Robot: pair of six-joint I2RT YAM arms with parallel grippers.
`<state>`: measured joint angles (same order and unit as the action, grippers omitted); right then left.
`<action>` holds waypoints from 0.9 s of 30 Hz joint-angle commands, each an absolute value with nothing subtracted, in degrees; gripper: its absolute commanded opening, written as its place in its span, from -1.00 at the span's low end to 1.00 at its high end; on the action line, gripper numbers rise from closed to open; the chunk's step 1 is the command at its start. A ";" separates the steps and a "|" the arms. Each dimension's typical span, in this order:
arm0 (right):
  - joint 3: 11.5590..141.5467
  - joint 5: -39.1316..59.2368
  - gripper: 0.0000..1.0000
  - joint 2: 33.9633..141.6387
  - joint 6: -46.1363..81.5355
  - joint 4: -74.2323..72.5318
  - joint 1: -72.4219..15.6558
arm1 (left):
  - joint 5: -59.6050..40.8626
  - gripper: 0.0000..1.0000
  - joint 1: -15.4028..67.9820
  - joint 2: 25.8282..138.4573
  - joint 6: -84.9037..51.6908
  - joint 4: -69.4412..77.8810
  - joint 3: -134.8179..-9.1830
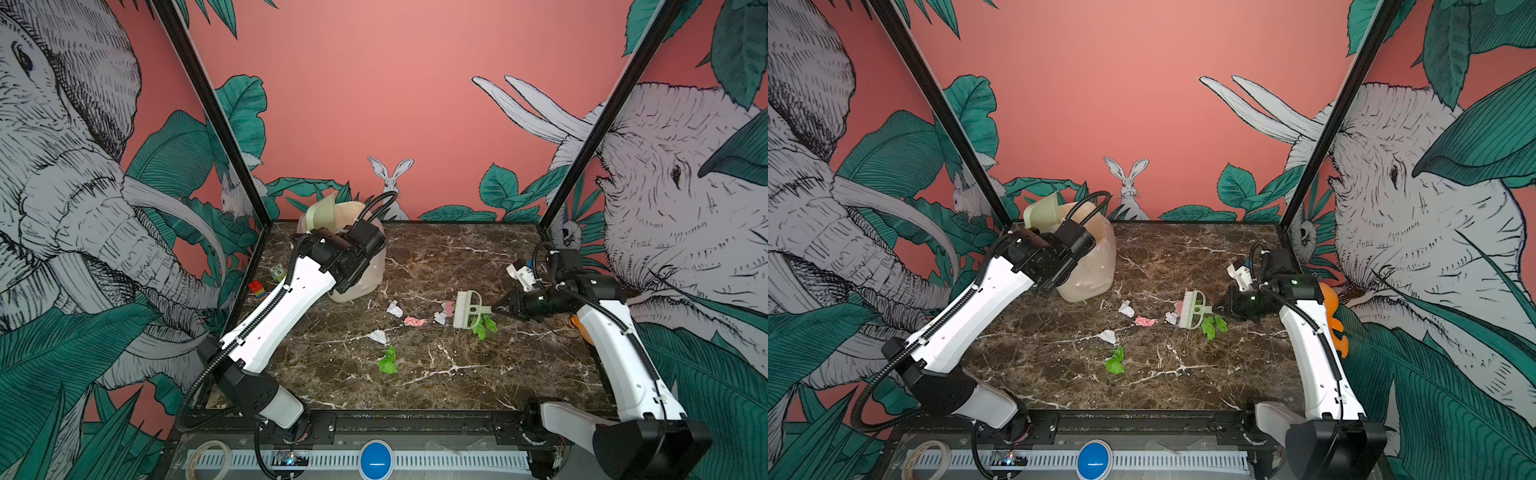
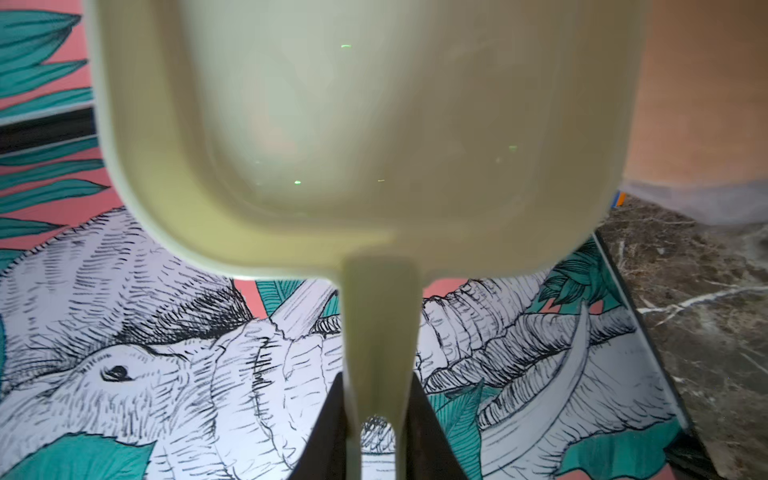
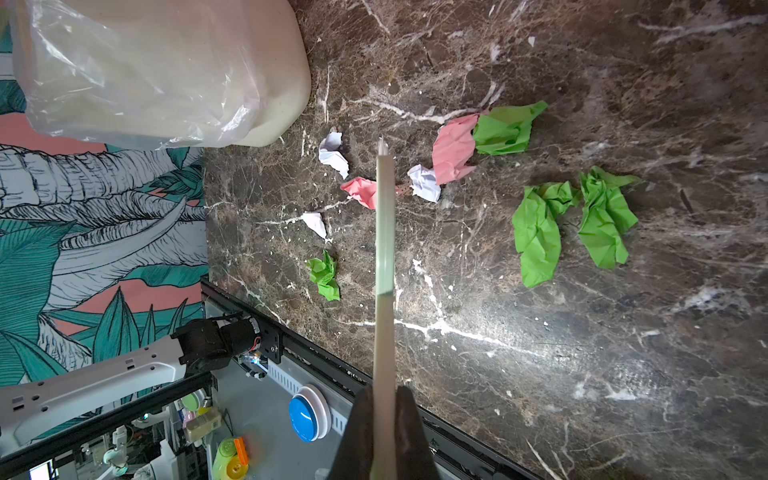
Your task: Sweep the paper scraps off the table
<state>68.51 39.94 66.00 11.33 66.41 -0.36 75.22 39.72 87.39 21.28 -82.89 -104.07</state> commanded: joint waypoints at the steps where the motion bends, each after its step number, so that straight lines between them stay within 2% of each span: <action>1: 68.59 38.89 -1.00 64.69 10.81 67.18 -1.80 | 67.18 -1.00 39.81 87.58 11.80 -88.62 -110.64; 5: 68.09 37.18 -1.00 64.70 12.49 66.40 -7.95 | 56.79 -1.00 42.17 88.34 3.14 -93.45 -115.81; 10: 64.50 35.66 -1.00 65.12 19.84 58.76 -19.71 | 46.35 -1.00 46.46 86.04 -3.56 -92.48 -114.54; 17: 60.74 35.09 -1.00 71.01 32.15 39.66 -36.03 | 37.54 -1.00 50.30 78.39 -12.92 -88.66 -104.48; 27: 63.89 35.82 -1.00 84.76 42.07 21.11 -44.23 | 31.01 -1.00 53.52 66.72 -23.03 -86.19 -87.43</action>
